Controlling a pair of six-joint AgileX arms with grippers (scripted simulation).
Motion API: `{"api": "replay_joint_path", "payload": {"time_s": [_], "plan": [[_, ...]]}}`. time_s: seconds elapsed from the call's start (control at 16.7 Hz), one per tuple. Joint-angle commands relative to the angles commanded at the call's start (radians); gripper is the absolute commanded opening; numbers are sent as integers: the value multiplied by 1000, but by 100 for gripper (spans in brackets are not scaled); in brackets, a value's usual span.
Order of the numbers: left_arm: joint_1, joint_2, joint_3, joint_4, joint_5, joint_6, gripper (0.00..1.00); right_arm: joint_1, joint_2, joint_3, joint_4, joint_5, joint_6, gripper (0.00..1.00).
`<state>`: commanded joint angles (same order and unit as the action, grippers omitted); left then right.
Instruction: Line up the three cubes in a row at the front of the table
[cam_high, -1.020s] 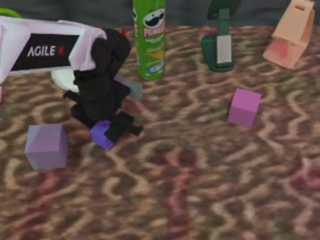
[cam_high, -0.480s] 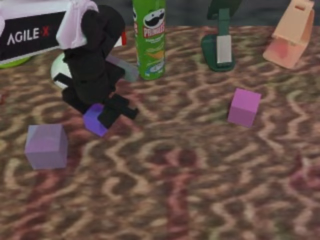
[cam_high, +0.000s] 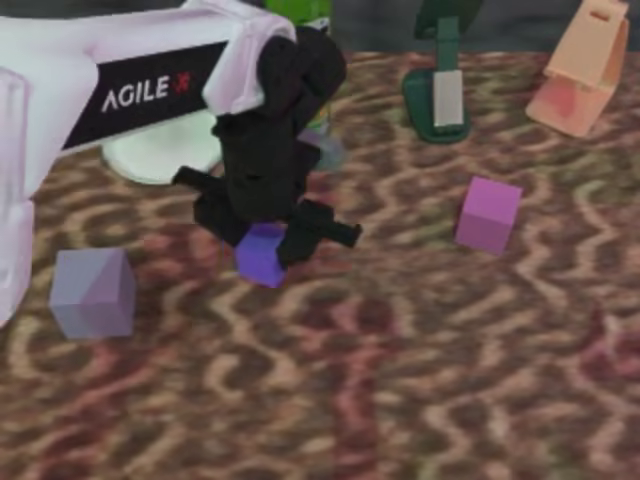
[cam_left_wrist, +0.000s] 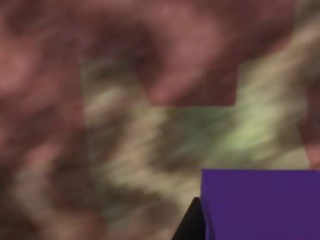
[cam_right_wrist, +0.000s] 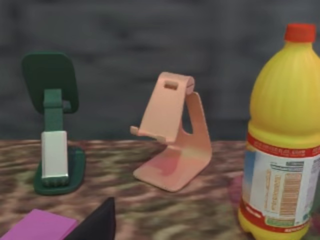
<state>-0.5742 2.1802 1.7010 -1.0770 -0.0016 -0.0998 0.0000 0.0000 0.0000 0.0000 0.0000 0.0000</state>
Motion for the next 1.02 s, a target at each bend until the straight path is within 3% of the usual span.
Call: {"api": "replay_joint_path", "payload": {"time_s": [0.6, 0.78, 1.02], "plan": [[-399, 73, 162, -113, -19, -811, 0, 0, 0, 0, 0, 0, 0, 100], [-466, 69, 185, -122, -25, -925, 0, 0, 0, 0, 0, 0, 0, 100], [-481, 67, 190, -123, -26, -947, 0, 0, 0, 0, 0, 0, 0, 100]]}}
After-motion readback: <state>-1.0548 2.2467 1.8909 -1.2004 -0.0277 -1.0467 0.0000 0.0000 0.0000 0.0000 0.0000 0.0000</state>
